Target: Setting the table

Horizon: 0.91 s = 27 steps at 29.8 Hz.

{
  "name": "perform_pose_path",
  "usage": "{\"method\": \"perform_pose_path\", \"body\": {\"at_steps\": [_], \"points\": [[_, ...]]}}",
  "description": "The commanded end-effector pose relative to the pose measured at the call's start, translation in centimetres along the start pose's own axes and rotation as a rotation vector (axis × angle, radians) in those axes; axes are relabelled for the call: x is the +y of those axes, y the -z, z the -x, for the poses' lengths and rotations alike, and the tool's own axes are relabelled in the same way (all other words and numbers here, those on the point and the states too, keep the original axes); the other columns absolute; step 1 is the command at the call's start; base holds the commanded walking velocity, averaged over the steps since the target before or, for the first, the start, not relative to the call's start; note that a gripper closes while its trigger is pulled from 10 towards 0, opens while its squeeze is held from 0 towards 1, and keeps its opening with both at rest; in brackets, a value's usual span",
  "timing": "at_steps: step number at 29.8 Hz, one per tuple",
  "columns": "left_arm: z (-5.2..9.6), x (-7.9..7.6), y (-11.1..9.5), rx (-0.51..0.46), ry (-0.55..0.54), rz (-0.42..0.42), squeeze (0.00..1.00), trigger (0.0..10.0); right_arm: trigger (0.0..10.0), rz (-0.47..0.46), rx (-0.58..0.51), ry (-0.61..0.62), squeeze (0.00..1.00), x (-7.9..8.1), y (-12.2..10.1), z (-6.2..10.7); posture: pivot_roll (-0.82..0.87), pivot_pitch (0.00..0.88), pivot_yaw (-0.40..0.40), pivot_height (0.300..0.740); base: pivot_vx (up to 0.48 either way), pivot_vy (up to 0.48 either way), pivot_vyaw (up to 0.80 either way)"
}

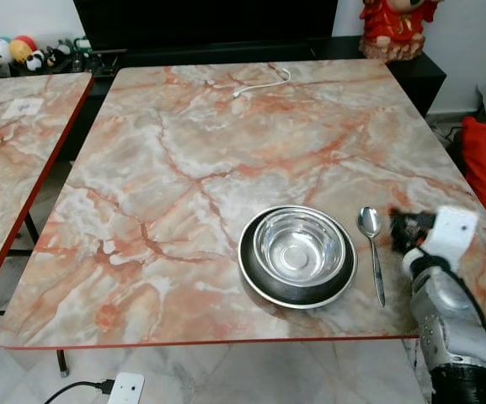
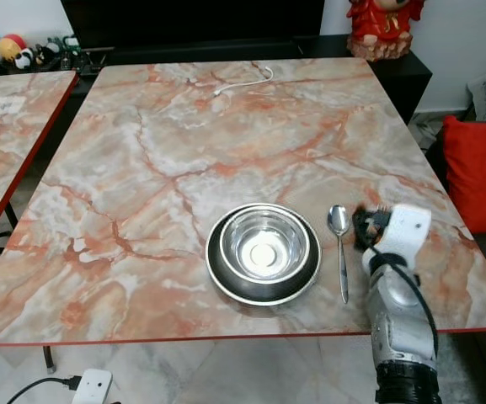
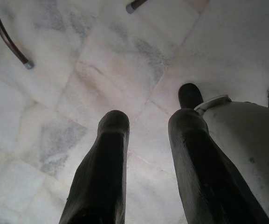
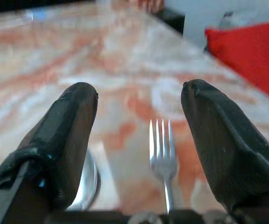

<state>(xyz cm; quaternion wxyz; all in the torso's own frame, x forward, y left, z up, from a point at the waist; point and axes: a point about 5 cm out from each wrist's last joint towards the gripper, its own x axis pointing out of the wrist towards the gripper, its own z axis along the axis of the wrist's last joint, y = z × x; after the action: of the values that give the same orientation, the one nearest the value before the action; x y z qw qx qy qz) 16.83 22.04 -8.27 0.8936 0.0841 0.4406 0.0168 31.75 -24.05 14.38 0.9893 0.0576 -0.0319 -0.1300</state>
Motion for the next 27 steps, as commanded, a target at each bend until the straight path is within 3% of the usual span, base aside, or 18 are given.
{"method": "perform_pose_path", "body": {"at_steps": [1, 7, 12, 17, 22, 27], "points": [[0.2, -0.1, 0.8, 0.030, 0.000, -0.008, 0.00, 10.0, 10.0, -0.001, -0.101, 0.034, 0.00, -0.4, -1.7, 0.0, -0.11, 0.126, 0.043, 0.740, 0.000, 0.000, 0.00], [0.2, -0.1, 0.8, 0.030, 0.001, -0.004, 0.00, 10.0, 10.0, 0.064, -0.057, 0.112, 0.00, -1.6, -1.1, -0.1, -0.10, 0.126, 0.040, 0.740, 0.000, 0.000, 0.00], [0.2, 0.2, 0.8, 0.032, 0.000, -0.002, 0.00, 10.0, 10.0, 0.200, 0.098, 0.295, 0.00, -5.3, 0.2, -0.4, -0.11, 0.129, 0.044, 0.740, 0.000, 0.000, 0.00], [0.2, 0.2, 0.8, 0.031, 0.001, -0.001, 0.00, 10.0, 10.0, 0.271, 0.195, 0.314, 0.00, -6.4, 0.7, -0.7, -0.11, 0.130, 0.043, 0.740, 0.000, 0.000, 0.00], [0.2, 0.3, 0.9, 0.033, 0.002, 0.000, 0.00, 10.0, 10.0, 0.297, 0.262, 0.272, 0.00, -6.4, 1.2, -0.8, -0.11, 0.131, 0.044, 0.740, 0.000, 0.000, 0.00], [0.2, 0.3, 0.9, 0.033, 0.003, -0.001, 0.00, 10.0, 10.0, 0.297, 0.323, 0.192, 0.00, -5.1, 2.2, -1.0, -0.11, 0.131, 0.045, 0.740, 0.000, 0.000, 0.00]]}}
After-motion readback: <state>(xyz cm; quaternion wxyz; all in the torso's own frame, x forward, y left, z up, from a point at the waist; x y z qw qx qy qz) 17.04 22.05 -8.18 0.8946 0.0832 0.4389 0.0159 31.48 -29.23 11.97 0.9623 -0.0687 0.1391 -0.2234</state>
